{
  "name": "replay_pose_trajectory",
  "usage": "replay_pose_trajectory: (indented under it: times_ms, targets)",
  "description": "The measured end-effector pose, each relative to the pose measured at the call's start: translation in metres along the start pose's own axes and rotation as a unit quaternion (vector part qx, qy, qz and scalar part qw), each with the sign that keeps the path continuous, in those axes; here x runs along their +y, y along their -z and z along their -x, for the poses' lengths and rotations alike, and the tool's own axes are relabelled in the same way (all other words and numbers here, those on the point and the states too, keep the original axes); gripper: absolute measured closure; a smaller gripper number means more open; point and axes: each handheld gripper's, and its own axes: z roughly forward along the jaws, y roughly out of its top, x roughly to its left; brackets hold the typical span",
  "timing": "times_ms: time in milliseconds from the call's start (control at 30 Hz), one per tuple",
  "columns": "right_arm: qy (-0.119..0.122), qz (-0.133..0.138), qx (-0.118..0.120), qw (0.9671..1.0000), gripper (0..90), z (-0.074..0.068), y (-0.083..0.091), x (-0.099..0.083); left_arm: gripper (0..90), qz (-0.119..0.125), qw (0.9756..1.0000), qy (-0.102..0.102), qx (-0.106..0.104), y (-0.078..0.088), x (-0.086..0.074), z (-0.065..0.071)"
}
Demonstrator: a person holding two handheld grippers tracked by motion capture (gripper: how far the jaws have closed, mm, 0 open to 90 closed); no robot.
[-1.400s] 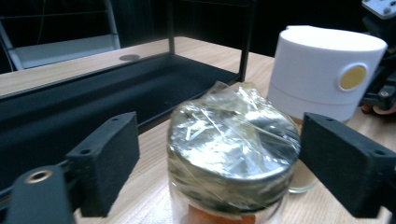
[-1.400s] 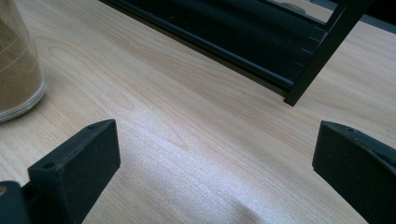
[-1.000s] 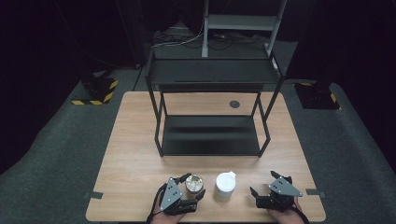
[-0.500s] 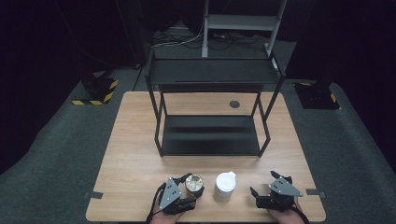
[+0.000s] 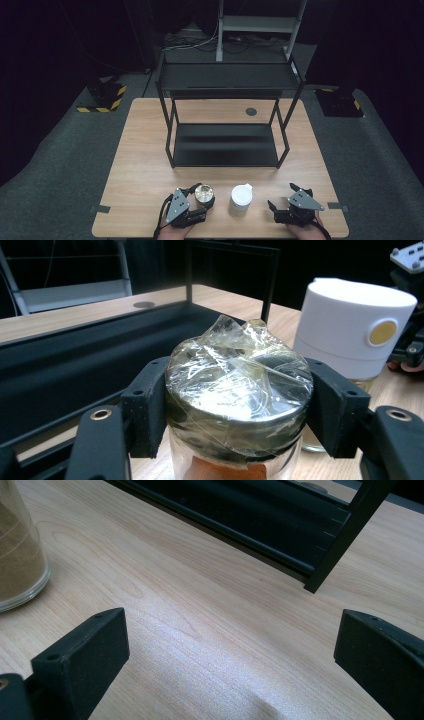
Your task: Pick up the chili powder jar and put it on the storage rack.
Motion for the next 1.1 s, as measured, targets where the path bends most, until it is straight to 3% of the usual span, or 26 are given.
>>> replay_pose_trajectory:
  times_ms: [533,1100]
  targets:
    - [0.000,-0.001,-0.002,1.0000,0.0,-0.001,0.000,0.000,34.0,0.023,0.9989,0.020,0.035,0.024,0.007,-0.013]
    - [0.000,-0.001,-0.003,1.0000,0.0,-0.001,0.000,0.000,34.0,0.039,0.9975,0.021,0.056,0.039,0.019,-0.019]
